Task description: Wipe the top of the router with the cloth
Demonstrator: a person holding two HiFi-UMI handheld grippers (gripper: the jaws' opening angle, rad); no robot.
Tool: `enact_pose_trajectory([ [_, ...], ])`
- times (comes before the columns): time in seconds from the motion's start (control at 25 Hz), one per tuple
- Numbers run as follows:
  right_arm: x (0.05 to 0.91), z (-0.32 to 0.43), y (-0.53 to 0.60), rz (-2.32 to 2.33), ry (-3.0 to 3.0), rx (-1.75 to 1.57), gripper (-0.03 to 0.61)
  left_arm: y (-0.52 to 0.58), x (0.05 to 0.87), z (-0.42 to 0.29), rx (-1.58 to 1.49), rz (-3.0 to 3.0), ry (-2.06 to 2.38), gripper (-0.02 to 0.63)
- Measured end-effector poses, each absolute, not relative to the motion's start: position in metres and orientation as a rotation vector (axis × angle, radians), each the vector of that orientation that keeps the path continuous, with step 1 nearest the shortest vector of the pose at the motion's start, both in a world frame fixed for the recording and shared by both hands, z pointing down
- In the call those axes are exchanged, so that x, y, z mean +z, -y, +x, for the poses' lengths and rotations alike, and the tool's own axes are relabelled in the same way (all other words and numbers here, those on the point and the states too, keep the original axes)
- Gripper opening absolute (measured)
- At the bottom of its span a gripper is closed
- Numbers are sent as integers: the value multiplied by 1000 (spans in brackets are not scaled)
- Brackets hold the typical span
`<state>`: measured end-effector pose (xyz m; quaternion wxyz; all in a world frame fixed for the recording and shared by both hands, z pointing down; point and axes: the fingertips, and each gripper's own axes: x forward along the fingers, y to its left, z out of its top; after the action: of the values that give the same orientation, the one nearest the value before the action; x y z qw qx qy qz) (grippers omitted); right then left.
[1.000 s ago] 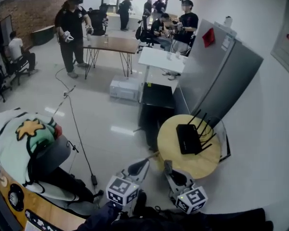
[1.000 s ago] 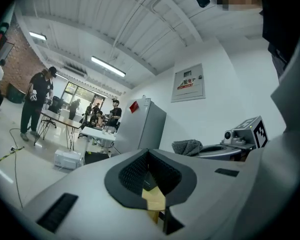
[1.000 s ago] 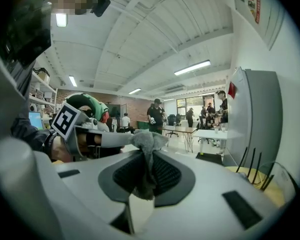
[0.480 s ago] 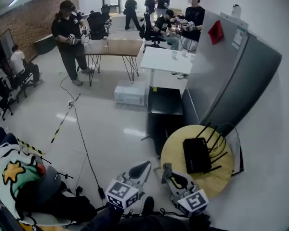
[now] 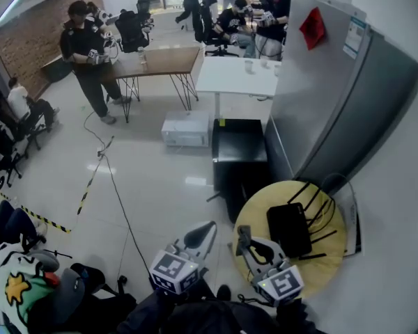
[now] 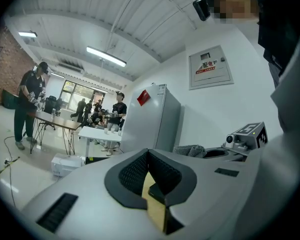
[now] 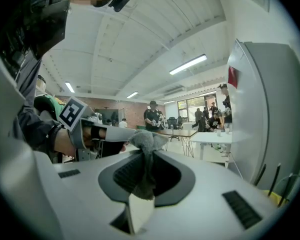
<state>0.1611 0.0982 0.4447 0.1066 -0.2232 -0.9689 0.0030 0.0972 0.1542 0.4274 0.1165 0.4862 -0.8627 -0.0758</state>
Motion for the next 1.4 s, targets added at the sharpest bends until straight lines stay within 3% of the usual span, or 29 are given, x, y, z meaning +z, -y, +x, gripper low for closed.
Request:
enact_pose_trajectory([
  [0.44,463,54,-74,-330,2861,18,72,-99,440,-12,-215,1728,2297,2],
  [0.88,452,-48,-80,90,2835,117,72,-111,433,-124,-183,1979,2041,2],
  [1.12,456,-44,-58,328,2805,209,72,-73,434,-121,-162,2127,1850,2],
  [1.4,473,10,1,629,2781,304,72,5,456,-74,-67,2270,1606,2],
])
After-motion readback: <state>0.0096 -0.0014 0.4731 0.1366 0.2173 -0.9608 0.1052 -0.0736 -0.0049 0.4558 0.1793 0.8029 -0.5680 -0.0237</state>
